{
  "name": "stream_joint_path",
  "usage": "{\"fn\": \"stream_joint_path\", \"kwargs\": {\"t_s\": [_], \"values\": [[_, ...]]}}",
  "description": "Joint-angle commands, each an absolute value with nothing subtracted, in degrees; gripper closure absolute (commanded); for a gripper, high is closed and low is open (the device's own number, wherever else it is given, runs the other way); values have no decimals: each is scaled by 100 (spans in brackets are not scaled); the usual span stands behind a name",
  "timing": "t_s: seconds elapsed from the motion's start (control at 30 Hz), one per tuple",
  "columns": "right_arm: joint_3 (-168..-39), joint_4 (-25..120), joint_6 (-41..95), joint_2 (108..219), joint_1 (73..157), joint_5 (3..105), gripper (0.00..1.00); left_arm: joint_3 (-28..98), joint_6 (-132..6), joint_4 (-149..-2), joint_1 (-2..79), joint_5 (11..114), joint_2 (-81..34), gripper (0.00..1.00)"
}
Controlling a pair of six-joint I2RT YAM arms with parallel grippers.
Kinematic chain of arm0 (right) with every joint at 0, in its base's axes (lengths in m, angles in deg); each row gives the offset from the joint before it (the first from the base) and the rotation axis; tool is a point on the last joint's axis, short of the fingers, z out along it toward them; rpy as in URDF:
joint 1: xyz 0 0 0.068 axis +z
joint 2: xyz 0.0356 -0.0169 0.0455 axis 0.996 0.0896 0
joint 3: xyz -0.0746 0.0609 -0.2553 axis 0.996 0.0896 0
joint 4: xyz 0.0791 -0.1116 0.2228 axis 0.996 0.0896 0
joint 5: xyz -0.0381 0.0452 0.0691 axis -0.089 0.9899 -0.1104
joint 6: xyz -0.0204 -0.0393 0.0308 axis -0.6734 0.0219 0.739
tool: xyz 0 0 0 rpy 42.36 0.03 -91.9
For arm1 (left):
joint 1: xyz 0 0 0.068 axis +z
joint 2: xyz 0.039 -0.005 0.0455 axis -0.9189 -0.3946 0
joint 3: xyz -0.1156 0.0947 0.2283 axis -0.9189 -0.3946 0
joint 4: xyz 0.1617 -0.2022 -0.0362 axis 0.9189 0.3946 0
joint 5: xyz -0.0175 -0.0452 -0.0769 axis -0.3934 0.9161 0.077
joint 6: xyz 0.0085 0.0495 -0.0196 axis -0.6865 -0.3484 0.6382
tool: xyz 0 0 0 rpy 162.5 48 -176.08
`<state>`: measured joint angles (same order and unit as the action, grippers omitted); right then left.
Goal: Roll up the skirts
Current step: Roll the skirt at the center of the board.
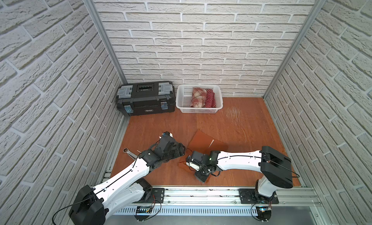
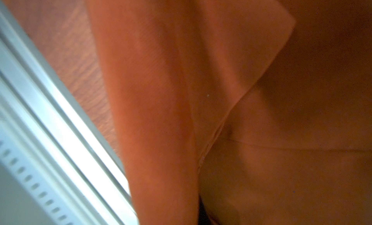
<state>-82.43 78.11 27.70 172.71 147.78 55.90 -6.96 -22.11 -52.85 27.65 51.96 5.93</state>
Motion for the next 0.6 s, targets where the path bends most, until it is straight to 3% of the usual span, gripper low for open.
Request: {"fn": "stream_joint_path", "kwargs": {"t_s": [0.0,0.23,0.57], "values": [[-8005,7091,2935,16945,14453,7191,98,-812,-2320,-5690,2752,5284,602,16],[-7059,5660,3652,16903,13702,8266,98,-896,-2356,-5739,2796,5245,707,16],[-5685,3363,4779,16949,12781,8780,98,-1026,-2227,-5812,2864,5246,880,19]]}}
